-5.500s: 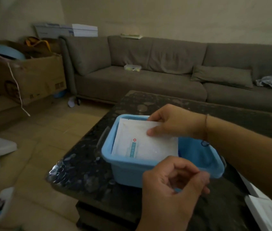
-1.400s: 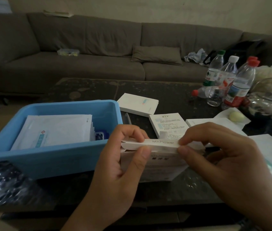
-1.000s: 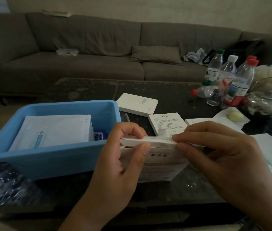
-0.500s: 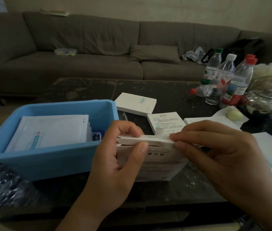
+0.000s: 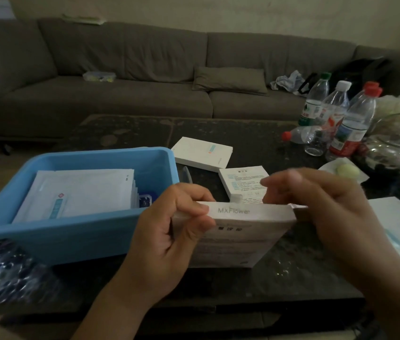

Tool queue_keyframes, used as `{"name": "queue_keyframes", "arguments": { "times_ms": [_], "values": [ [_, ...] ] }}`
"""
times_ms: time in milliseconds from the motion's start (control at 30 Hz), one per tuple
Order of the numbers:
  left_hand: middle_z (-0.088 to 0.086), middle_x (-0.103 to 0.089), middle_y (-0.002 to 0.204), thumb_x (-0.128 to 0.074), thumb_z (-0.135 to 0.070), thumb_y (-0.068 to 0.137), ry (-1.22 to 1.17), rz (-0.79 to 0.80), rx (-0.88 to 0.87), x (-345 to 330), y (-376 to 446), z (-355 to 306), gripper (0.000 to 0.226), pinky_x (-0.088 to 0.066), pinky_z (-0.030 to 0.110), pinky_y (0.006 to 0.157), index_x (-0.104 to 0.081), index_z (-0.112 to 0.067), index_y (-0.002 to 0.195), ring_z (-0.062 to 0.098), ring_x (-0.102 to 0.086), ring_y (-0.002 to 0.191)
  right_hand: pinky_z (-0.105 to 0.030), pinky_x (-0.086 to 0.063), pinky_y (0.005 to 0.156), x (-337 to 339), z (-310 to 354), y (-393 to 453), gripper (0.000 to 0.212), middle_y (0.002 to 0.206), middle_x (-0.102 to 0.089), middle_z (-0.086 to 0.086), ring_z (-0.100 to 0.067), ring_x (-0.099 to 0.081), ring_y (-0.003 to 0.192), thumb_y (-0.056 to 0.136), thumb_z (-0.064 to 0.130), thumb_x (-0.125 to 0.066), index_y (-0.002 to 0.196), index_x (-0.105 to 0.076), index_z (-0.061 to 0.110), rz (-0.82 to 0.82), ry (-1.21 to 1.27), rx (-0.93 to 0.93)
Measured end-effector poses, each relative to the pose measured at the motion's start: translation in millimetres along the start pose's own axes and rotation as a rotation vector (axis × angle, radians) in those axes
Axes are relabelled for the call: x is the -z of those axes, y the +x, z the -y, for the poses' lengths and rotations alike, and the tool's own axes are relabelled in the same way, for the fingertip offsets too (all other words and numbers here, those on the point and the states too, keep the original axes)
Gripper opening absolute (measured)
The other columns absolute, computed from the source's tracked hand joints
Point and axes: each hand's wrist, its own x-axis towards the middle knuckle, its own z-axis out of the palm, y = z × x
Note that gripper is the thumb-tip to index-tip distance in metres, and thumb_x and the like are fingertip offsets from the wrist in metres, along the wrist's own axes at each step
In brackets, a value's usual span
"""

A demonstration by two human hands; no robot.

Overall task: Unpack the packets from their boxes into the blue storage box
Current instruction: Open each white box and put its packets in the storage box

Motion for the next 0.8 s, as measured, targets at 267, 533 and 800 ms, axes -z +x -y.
{"name": "queue_keyframes", "arguments": {
  "times_ms": [267,533,800],
  "values": [
    [-0.015,-0.062,0.108,-0.051,-0.048,0.095,-0.071,-0.031,0.021,-2.7,-4.5,-1.5,0.005,-0.053,0.015,0.070,-0.051,-0.044,0.099,0.014,-0.061,0.107,-0.023,-0.054,0.075,-2.1,0.3,39.2,0.025,0.100,-0.075,-0.004,-0.017,-0.071,0.092,0.070,0.023,-0.063,0.087,-0.080,0.016,0.508,0.218,-0.556],
    [-0.015,-0.062,0.107,-0.051,-0.049,0.095,-0.090,-0.034,0.037,-3.6,-3.7,-3.6,0.006,-0.053,0.016,0.069,-0.052,-0.045,0.099,0.014,-0.061,0.106,-0.027,-0.052,0.077,3.3,-2.1,57.9,0.016,0.105,-0.071,-0.019,-0.022,-0.065,0.093,0.077,0.010,-0.064,0.086,-0.077,0.011,0.720,0.179,-0.325],
    [-0.012,-0.062,0.109,-0.070,-0.048,0.082,-0.170,-0.036,0.144,-2.3,-4.2,-4.7,0.024,-0.058,0.023,0.069,-0.054,-0.040,0.097,0.018,-0.061,0.111,-0.033,-0.056,0.079,13.2,6.6,58.3,0.002,0.094,-0.073,-0.015,-0.026,-0.069,0.092,0.084,0.012,-0.068,0.084,-0.068,0.014,0.660,0.329,-0.154]
  ]
}}
